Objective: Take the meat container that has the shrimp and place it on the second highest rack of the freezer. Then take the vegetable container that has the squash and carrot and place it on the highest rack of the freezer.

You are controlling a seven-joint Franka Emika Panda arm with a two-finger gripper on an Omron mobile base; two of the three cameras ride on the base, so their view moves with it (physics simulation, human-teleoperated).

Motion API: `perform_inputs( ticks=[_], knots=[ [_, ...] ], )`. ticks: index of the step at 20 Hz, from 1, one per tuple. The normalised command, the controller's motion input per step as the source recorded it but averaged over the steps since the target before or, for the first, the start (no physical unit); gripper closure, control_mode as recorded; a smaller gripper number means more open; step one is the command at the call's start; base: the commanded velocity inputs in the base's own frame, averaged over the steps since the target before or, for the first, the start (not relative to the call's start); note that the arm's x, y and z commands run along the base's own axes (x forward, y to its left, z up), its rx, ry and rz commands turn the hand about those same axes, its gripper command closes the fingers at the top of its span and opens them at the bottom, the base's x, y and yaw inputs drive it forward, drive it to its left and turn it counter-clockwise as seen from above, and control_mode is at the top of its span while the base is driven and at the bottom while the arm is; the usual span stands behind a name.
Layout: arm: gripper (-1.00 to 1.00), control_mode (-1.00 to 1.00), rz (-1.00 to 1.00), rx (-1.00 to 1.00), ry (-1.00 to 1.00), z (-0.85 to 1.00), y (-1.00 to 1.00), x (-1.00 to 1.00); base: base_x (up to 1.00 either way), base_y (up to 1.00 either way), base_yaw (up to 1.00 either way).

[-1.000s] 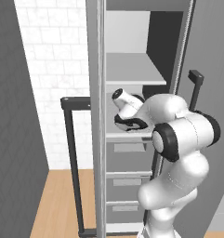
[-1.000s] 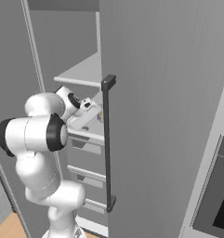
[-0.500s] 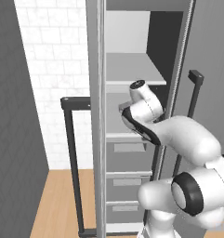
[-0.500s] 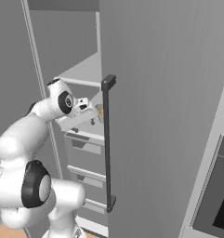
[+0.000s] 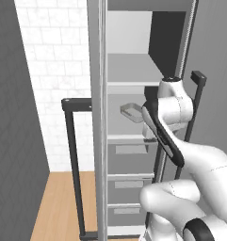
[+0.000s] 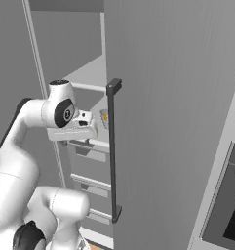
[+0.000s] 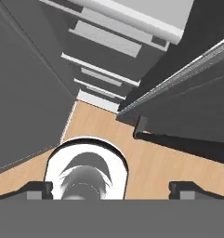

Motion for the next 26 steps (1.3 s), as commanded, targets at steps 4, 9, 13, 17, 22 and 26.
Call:
perform_inputs(
  ticks=[4, 9, 13, 17, 22, 26],
  knots=[
    [-1.00, -1.00, -0.16, 0.24, 0.04, 0.00, 0.00, -1.00, 0.00, 0.00, 0.00],
    [-1.00, -1.00, -0.11, 0.14, 0.01, 0.00, 0.01, -0.97, 0.00, 0.00, 0.00],
    [-1.00, -1.00, 0.00, -0.12, -0.04, 0.00, 0.33, -0.83, 0.00, 0.00, 0.00],
    [-1.00, -1.00, -0.07, -0.04, -0.03, 0.10, 0.31, -0.58, 0.00, 0.00, 0.00],
    [-1.00, -1.00, -0.04, 0.00, -0.05, 0.06, 0.00, -0.54, 0.00, 0.00, 0.00],
    [-1.00, -1.00, -0.01, 0.00, -0.05, 0.04, 0.00, -0.59, 0.00, 0.00, 0.00]
  ],
)
